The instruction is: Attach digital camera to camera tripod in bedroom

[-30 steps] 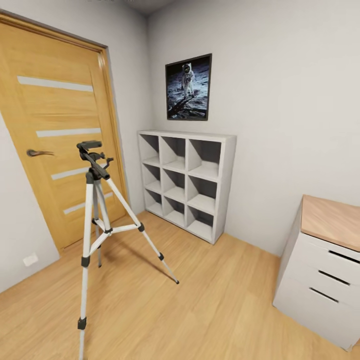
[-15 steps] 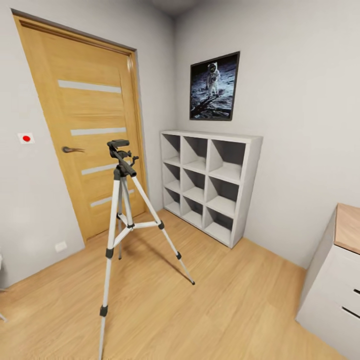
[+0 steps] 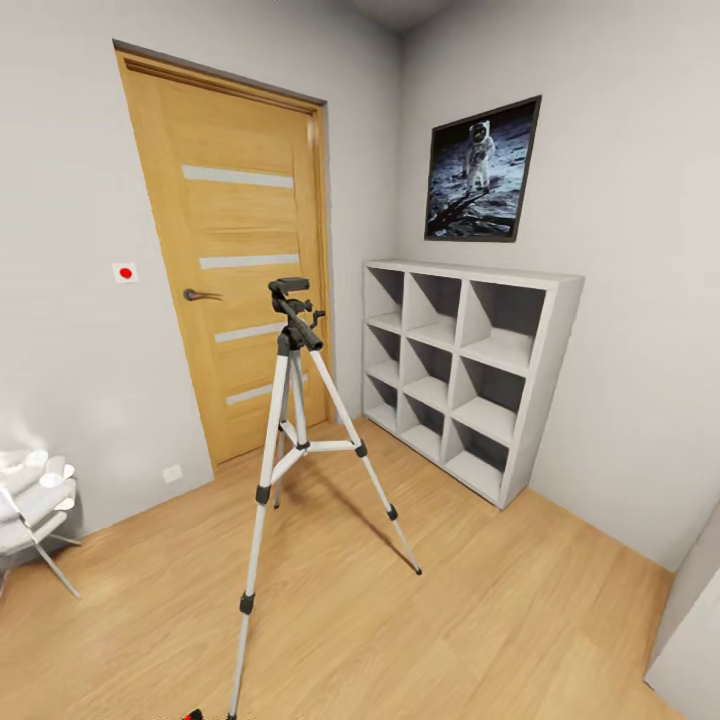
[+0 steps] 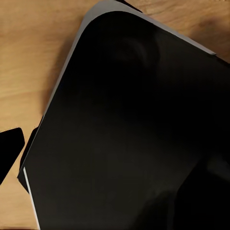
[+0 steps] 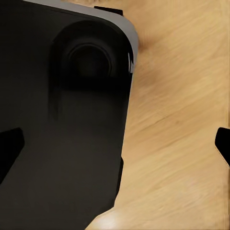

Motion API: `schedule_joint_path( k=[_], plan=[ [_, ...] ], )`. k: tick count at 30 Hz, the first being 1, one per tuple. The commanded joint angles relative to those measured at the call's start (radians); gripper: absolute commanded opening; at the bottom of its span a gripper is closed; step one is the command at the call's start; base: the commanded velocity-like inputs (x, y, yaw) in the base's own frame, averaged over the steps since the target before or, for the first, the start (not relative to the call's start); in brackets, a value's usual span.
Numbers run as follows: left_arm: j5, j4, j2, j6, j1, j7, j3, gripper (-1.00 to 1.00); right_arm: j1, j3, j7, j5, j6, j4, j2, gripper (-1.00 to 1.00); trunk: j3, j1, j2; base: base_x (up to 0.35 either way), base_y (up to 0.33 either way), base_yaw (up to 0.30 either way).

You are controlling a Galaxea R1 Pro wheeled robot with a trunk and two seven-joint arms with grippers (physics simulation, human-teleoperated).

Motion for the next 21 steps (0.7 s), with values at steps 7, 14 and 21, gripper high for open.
schedule_joint_path(
  k=[7, 14, 21],
  plan=[
    [0.002, -0.001, 0.000, -0.001, 0.000, 0.001, 0.000, 1.00, 0.000, 0.003, -0.001, 0.008, -0.002, 0.000, 0.001, 1.00, -0.001, 0.000, 0.000, 0.000, 0.000, 0.271],
    [0.002, -0.001, 0.001, -0.001, 0.000, 0.001, 0.002, 1.00, 0.000, 0.004, -0.001, 0.009, -0.015, 0.000, 0.001, 1.00, -0.001, 0.000, 0.000, 0.000, 0.000, 0.271],
    [0.004, -0.001, 0.001, -0.001, 0.001, 0.001, 0.002, 1.00, 0.000, 0.005, 0.000, 0.010, -0.021, 0.000, 0.001, 1.00, -0.001, 0.000, 0.000, 0.000, 0.000, 0.271]
  ],
)
